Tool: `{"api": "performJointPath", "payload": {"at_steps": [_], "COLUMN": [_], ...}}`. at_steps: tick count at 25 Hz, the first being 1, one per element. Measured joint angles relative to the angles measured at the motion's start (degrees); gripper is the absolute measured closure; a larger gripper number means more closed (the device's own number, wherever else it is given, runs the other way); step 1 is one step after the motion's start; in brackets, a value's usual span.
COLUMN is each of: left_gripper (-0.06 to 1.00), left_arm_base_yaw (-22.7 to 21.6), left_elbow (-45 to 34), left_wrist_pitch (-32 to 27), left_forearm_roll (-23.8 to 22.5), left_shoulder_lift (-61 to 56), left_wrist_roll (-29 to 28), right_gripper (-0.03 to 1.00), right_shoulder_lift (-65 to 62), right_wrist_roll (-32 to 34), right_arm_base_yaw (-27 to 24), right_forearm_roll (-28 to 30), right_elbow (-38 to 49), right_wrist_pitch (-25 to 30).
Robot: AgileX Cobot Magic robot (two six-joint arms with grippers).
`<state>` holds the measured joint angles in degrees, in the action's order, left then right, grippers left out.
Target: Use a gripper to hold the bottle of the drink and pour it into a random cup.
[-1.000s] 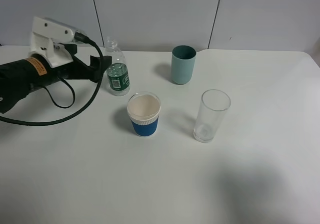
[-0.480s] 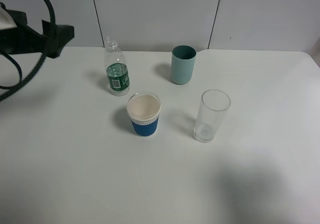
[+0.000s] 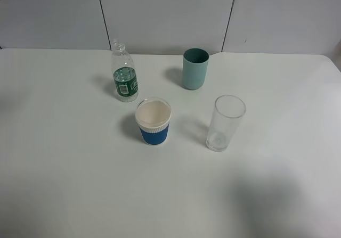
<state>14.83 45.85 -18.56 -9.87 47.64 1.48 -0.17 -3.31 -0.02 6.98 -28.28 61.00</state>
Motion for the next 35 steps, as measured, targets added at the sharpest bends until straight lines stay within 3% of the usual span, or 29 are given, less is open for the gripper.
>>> {"api": "performJointPath", "payload": {"at_steps": [10,26,35], "left_gripper": [-0.05,-0.05,-0.05], "left_arm_base_yaw": [0.0,0.0,-1.1], "left_elbow": [0.0,0.0,0.0], "left_wrist_pitch": [-11.7,-32.8,-35.7], "left_forearm_roll": [-3.5,-3.1,-3.7], "left_shoulder_lift": [-12.6,-30.2,-35.2], "left_wrist_roll": [-0.3,-12.2,-12.6], "right_gripper": [0.23,0.23,0.23], "right_shoulder_lift": [0.0,0.0,0.0], "right_wrist_roll": [0.0,0.0,0.0], "right_arm_base_yaw": [0.0,0.0,0.0], "right_forearm_roll": [0.0,0.0,0.0], "right_elbow": [0.0,0.0,0.0], "right_wrist_pitch": [0.0,0.0,0.0]}}
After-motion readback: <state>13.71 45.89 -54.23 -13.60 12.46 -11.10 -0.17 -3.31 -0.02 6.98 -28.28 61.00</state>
